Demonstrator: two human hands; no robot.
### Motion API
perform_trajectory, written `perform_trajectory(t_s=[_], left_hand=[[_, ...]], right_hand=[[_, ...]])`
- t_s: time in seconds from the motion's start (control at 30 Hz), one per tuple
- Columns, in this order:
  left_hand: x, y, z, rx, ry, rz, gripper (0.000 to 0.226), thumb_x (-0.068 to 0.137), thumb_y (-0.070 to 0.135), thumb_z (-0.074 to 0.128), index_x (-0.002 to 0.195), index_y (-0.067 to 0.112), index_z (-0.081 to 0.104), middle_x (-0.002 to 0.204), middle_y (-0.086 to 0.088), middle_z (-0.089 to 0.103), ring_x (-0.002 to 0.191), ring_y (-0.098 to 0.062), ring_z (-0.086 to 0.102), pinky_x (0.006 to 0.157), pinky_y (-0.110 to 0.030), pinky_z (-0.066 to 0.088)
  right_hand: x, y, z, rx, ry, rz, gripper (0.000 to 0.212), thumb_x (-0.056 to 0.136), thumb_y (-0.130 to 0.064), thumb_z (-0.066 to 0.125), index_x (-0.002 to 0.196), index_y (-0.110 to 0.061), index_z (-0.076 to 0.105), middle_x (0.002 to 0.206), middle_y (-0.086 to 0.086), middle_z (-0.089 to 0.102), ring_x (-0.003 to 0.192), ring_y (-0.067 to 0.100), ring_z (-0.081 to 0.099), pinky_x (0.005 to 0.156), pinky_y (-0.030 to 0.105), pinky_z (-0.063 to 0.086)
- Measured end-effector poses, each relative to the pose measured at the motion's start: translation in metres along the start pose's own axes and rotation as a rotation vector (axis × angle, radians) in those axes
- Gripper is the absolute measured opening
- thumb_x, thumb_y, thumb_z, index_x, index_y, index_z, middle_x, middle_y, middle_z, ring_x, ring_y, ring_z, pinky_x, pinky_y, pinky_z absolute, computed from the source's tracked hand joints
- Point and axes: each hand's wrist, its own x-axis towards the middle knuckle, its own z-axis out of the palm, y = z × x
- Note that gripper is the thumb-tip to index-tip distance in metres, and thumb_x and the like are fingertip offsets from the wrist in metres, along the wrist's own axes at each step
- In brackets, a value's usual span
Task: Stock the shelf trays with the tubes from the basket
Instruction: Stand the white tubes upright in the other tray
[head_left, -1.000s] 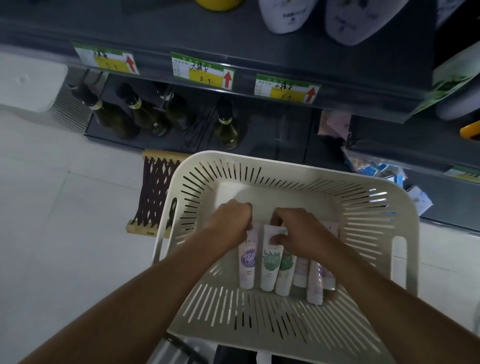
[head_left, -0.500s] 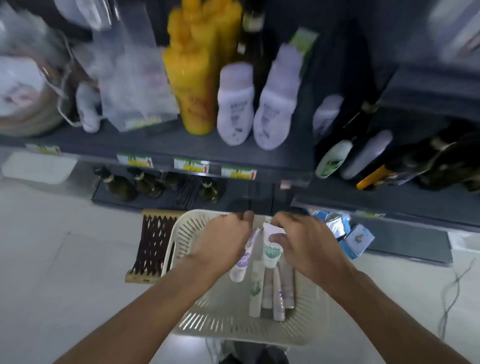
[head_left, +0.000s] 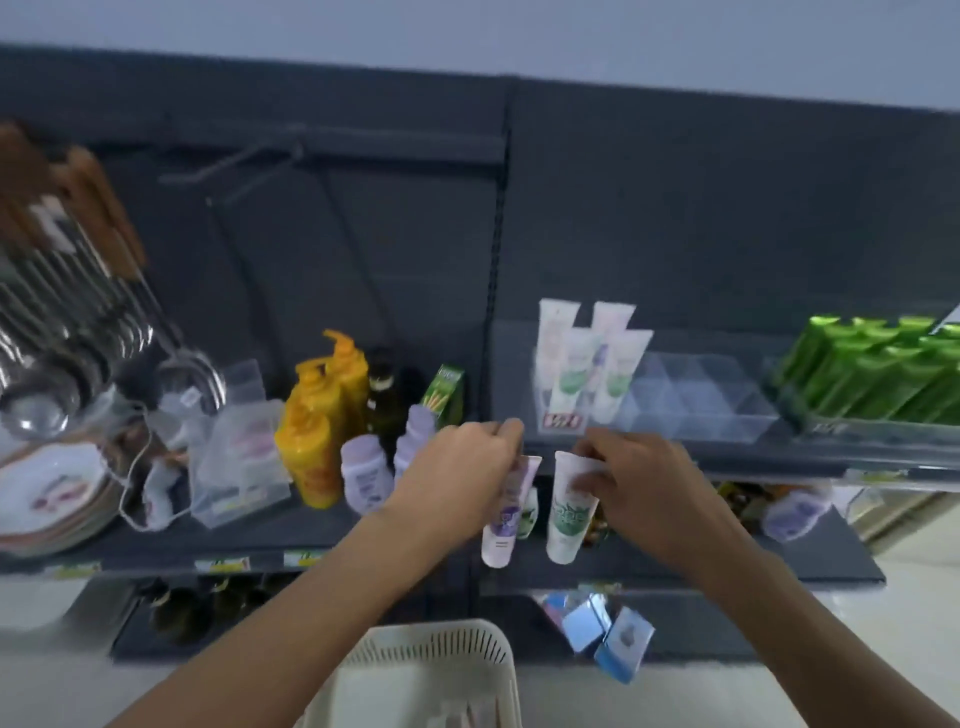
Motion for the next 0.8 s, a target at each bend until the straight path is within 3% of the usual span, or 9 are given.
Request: perform_trajectory(t_s=[0.1,0.23,0.4,0.5,0.8], left_hand=[[0.037,0.021,-0.019,-0.042,0.05,0.016,0.022,0.084,0.012,0.058,0.103,0.015,0.047,0.1,-0.004,0.065,0.087,-0.03,0.063,0.067,-0.039,0.05],[0.081,0.051,-0.038,-0.06,0.135,0.029,0.023,0.085,0.022,0.063,0.102,0.02,0.048,0.096,0.0,0.066,0.083,-0.029,0.063,0.069,-0.039,0.053],[0.129,0.084,-0.057,-0.053,0.317,0.032,0.009,0.092,0.033,0.057,0.097,0.026,0.054,0.086,0.006,0.066,0.077,-0.022,0.06,0.065,-0.031,0.044],[0.164,0.096,-0.059,-0.055,0.416,0.04,0.01,0.092,0.034,0.057,0.091,0.026,0.062,0.078,0.006,0.063,0.08,-0.017,0.055,0.077,-0.033,0.044],[0.266,0.097,-0.05,0.046,0.405,0.03,0.015,0.092,0.035,0.053,0.097,0.031,0.067,0.08,0.009,0.062,0.098,-0.013,0.052,0.097,-0.034,0.033]], right_hand=[[0.007,0.029,-0.039,0.014,-0.015,0.034,0.01,0.09,-0.028,0.064,0.096,-0.025,0.057,0.098,-0.005,0.069,0.087,0.024,0.061,0.072,0.038,0.046],[0.011,0.068,-0.076,0.053,-0.018,0.054,0.012,0.087,-0.034,0.064,0.088,-0.027,0.054,0.083,-0.007,0.065,0.079,0.02,0.058,0.068,0.036,0.043],[0.018,0.116,-0.107,0.108,0.012,0.082,0.012,0.079,-0.034,0.064,0.082,-0.029,0.053,0.073,-0.012,0.063,0.068,0.009,0.055,0.065,0.037,0.047],[0.024,0.138,-0.121,0.163,0.042,0.087,0.014,0.075,-0.031,0.067,0.08,-0.029,0.054,0.068,-0.012,0.062,0.064,0.009,0.055,0.063,0.036,0.047],[0.071,0.181,-0.134,0.218,0.11,0.009,0.015,0.079,-0.03,0.072,0.079,-0.029,0.057,0.068,-0.014,0.064,0.062,0.01,0.057,0.059,0.035,0.048]])
